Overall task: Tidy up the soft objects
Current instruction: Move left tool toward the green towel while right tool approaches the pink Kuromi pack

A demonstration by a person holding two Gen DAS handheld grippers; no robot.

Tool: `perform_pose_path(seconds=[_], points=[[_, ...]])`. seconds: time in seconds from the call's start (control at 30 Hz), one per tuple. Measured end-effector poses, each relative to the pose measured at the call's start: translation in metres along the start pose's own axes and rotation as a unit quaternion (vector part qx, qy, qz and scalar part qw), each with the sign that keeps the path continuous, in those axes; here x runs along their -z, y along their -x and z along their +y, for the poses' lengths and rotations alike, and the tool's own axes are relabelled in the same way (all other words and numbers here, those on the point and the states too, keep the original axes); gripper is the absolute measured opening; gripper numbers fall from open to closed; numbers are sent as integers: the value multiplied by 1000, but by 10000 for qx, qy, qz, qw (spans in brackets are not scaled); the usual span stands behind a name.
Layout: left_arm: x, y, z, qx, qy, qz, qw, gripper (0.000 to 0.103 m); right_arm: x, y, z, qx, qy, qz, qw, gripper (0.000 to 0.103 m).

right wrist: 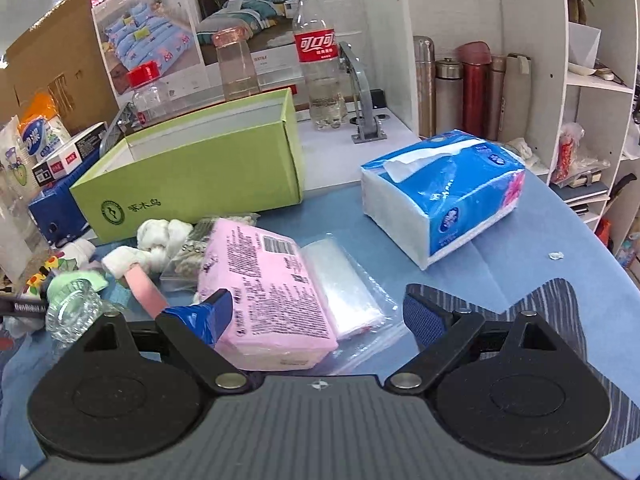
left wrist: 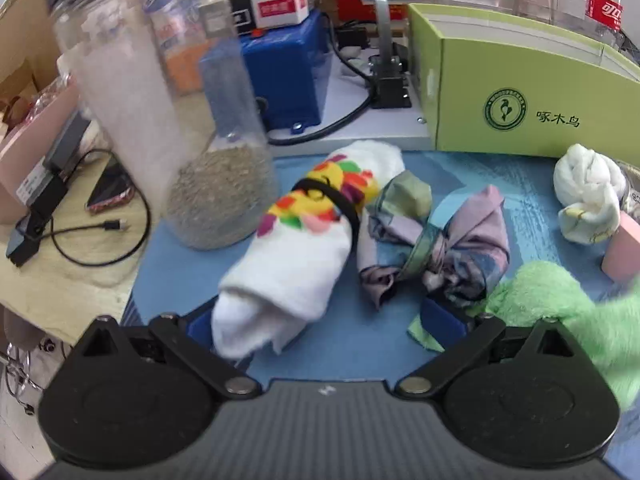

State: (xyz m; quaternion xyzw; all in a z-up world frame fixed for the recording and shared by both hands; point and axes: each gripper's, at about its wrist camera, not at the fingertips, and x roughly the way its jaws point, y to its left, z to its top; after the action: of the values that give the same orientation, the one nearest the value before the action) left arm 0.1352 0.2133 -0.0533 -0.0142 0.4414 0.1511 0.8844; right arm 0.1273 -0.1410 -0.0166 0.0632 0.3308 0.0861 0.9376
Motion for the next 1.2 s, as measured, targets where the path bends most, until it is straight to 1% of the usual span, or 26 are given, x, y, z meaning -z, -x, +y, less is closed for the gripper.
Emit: perform_pose_path(seconds=[0.03,0.1,0.2,0.23,0.27,0.3,0.33,0.37,0.4,0.53,0.67,0.73,0.8,0.87,0.93,0.97,1.07,1.1,1.2], points=[[3,4,7,66,131,34,9999,100,-3,-2,3,-114,-15,-56,9999,79],[5,19,16,237,326,-157,9991,100,-13,-12,10,-359,-134,-117,9992,79],[2,36,16,331,431,-409,9977,100,-30,-34,25,-820,-171,-170,9963,79],[1,40,16,381,469,-464,9971,100,-33,-46,31,-817,-113,-79,9966,79],[-1,44,15,445,493,-515,9965,100,-35,-59,35,-659,-35,159,9977,79],[-1,48,14,513,513,-572,9957,100,-34,-70,37,-411,71,393,9984,79],[0,52,13,575,523,-621,9950,100,-30,-75,36,-129,183,529,9983,79],[-3,51,12,629,523,-653,9945,100,-26,-75,31,116,241,579,9980,79],[-3,52,11,655,520,-667,9943,100,-21,-69,21,275,166,555,9979,79],[-5,47,6,777,521,-631,9936,100,-5,-24,-27,590,-498,298,9966,79],[-5,49,5,808,575,-648,9930,100,14,4,-63,1028,-769,381,9910,79],[-4,53,8,790,611,-681,9927,99,19,18,-72,1087,-869,346,9897,79],[-4,59,10,785,647,-733,9921,100,17,30,-68,896,-833,180,9923,79],[-3,64,11,774,661,-770,9918,100,10,39,-59,637,-621,-40,9960,79],[-2,70,12,777,631,-799,9918,100,-4,34,-48,433,-217,-142,9987,79],[-1,73,12,793,594,-806,9918,100,-7,31,-44,397,-50,-144,9991,79],[10,85,13,921,442,-755,9919,99,-13,15,-38,318,649,15,9974,79],[14,90,13,998,402,-717,9916,99,-13,8,-38,350,855,114,9957,79],[29,102,8,1385,232,-589,9883,100,-12,-12,-40,414,1334,497,9890,79]])
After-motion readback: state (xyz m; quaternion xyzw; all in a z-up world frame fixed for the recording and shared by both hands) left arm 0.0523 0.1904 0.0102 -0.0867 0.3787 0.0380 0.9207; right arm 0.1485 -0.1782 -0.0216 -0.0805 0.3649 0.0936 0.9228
